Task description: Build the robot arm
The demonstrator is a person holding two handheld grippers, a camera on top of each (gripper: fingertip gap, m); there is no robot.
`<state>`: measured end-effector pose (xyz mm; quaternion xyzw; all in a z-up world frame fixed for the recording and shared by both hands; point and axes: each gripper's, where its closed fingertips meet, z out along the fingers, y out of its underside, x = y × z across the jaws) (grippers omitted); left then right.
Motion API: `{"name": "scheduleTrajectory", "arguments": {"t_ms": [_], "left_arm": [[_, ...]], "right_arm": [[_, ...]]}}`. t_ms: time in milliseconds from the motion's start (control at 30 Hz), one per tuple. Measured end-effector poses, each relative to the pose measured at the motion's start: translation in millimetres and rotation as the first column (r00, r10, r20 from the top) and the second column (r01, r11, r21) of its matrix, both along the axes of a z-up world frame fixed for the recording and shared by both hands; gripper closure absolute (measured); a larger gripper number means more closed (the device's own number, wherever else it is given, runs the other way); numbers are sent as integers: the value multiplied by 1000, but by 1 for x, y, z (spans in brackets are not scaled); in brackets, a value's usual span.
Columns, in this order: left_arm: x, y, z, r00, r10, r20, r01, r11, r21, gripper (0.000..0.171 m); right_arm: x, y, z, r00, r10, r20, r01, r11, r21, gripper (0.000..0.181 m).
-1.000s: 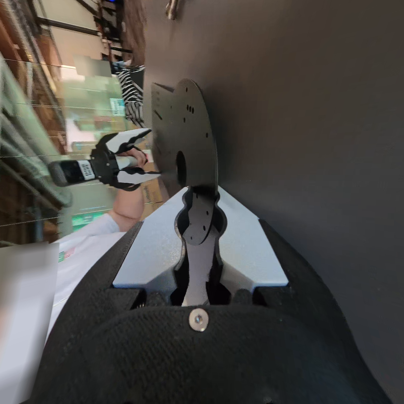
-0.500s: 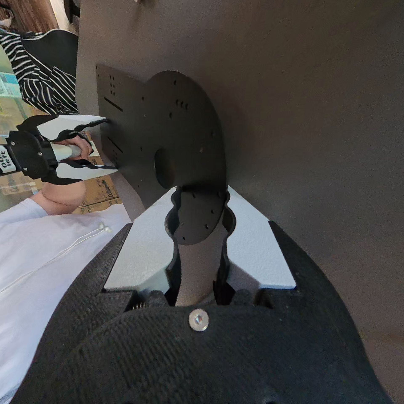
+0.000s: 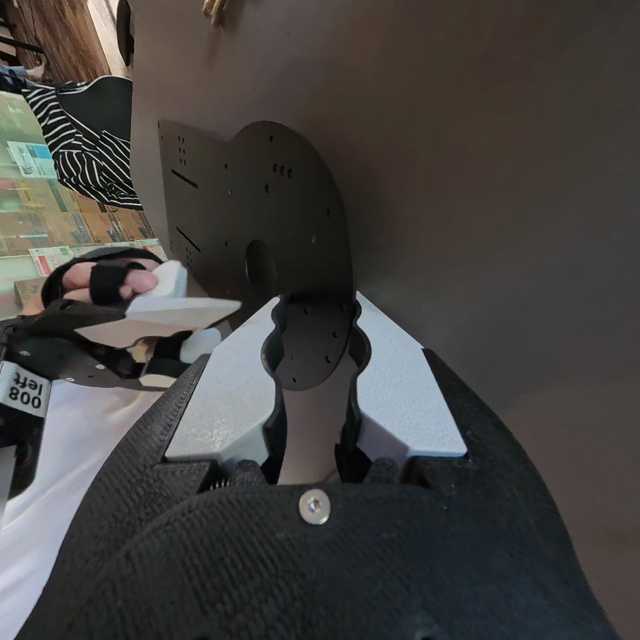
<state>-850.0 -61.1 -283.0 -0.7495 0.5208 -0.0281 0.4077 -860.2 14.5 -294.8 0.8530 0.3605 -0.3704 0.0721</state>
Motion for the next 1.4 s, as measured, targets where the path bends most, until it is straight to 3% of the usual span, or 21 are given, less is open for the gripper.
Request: {"name": "scheduleTrajectory", "arguments": {"t_ms": [133, 333, 367, 400, 467, 567, 600, 667, 700, 833, 1167, 1400], "left_arm": [[-1, 12, -9, 999, -9, -36, 4, 987, -158, 104], [-3, 14, -8, 988, -38, -151, -5, 962, -273, 107], [-1, 13, -7, 988, -45, -147, 3, 961, -277, 116], [9, 4, -2, 991, -97, -93, 65, 953, -297, 171], [20, 8, 14, 999, -52, 13, 54, 968, -245, 171], [10, 23, 17, 999, 31, 30, -24, 981, -192, 171], [12, 23, 20, 995, 51, 84, -32, 976, -213, 161], [5, 28, 14, 988, 128, 89, -103, 964, -244, 105], [0, 29, 5, 986, 154, 58, -133, 954, -270, 101], [-4, 27, -20, 982, 190, -15, -183, 917, -356, 101], [-3, 32, -23, 968, 229, -99, -249, 852, -461, 103], [0, 32, -22, 969, 232, -87, -246, 852, -462, 103]], "right_arm": [[0, 0, 0, 1000, 23, -7, -23, 1000, -9, 148], [-2, 1, 3, 998, 33, -61, -37, 998, -54, 146], [-2, 3, 4, 997, 34, -64, -38, 998, -57, 145], [-4, 7, 5, 997, 19, -79, -23, 998, -53, 140], [-2, 15, 5, 998, 19, -67, -22, 999, -37, 139], [1, 15, 0, 997, 59, -44, -61, 997, -47, 150], [2, 14, -1, 997, 65, -40, -67, 996, -56, 154], [1, 14, -1, 998, 38, -58, -43, 995, -92, 156], [0, 14, -1, 997, 23, -70, -32, 992, -120, 156], [-1, 13, 1, 996, 13, -87, -27, 986, -162, 155], [-1, 12, 6, 997, 60, -50, -67, 986, -151, 139], [11, 8, 7, 976, 215, 39, -209, 970, -125, 131]]}}
